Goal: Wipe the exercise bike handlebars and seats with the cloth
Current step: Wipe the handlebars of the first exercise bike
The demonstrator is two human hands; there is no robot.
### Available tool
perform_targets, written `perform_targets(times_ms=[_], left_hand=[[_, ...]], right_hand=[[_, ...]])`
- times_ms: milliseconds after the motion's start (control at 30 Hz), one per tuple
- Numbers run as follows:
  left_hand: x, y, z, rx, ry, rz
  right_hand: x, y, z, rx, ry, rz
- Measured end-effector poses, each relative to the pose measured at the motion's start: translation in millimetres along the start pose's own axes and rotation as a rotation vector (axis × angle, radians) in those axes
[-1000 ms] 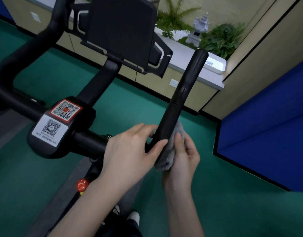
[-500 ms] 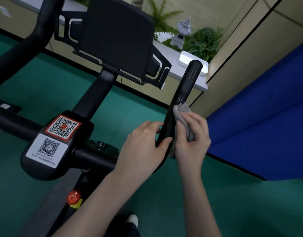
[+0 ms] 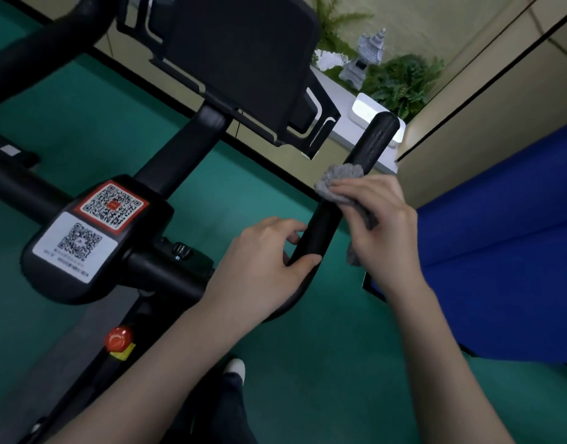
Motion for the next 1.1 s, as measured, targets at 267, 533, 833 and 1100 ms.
perform_targets(times_ms=[267, 533, 833, 1100], left_hand=[[4, 3, 1, 0.03, -0.075, 0.0], [-2, 1, 0, 0.024, -0.027, -0.078], [-6, -2, 1, -0.017, -0.013, -0.079], [-8, -3, 2, -0.024, -0.028, -0.087]], right_hand=[[-18, -10, 22, -0.342, -0.069, -0.248], [-17, -25, 48, -0.637, 0.05, -0.246], [-17, -38, 63, -0.833, 0.205, -0.271], [-13, -36, 69, -0.871, 0.246, -0.269]])
Point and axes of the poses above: each hand's wrist, its own y-axis away from the middle knuckle, its own z-axis out of the palm, x = y × z, the point moved 8 cm from there along -y, towards the middle knuckle, and after that the axes turned 11 degrees about x, right-handed, at the moved point
